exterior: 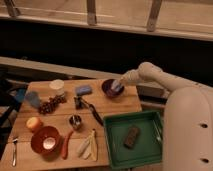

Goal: Wipe purple bowl with towel

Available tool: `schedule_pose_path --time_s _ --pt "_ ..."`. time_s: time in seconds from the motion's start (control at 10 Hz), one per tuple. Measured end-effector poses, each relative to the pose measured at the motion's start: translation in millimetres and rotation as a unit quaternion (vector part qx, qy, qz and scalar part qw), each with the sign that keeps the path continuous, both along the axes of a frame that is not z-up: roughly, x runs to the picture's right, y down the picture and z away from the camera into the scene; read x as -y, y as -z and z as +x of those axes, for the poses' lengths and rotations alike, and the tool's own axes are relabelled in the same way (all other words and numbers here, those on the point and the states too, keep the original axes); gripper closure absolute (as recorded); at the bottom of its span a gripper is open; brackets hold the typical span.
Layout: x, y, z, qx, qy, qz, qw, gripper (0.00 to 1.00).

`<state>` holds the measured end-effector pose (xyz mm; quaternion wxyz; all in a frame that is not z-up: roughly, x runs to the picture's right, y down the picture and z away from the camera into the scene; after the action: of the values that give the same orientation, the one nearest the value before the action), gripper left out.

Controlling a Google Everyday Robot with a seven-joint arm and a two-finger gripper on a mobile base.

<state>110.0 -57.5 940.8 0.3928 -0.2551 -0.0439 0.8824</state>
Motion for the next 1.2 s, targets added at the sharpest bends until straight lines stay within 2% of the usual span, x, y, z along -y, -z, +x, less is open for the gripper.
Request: schedule_pose_path --time_s 0.3,0.6,0.8,1.1,1.2 --pt "16.4 -16.8 -55.2 0.021 0.015 0.0 0.9997 1.0" --pt "3.7 -15.8 -75.3 0.026 0.025 -0.014 0.9992 1.0" --pt "-10.9 -8.1 -69.3 0.021 0.03 -0.025 0.999 1.0" --pt "-37.8 12.6 -26.1 -0.005 0.038 -0.041 0.9984 1.0" --pt "-45.8 20.2 -2.8 -0.016 0.039 -0.044 0.9981 1.0"
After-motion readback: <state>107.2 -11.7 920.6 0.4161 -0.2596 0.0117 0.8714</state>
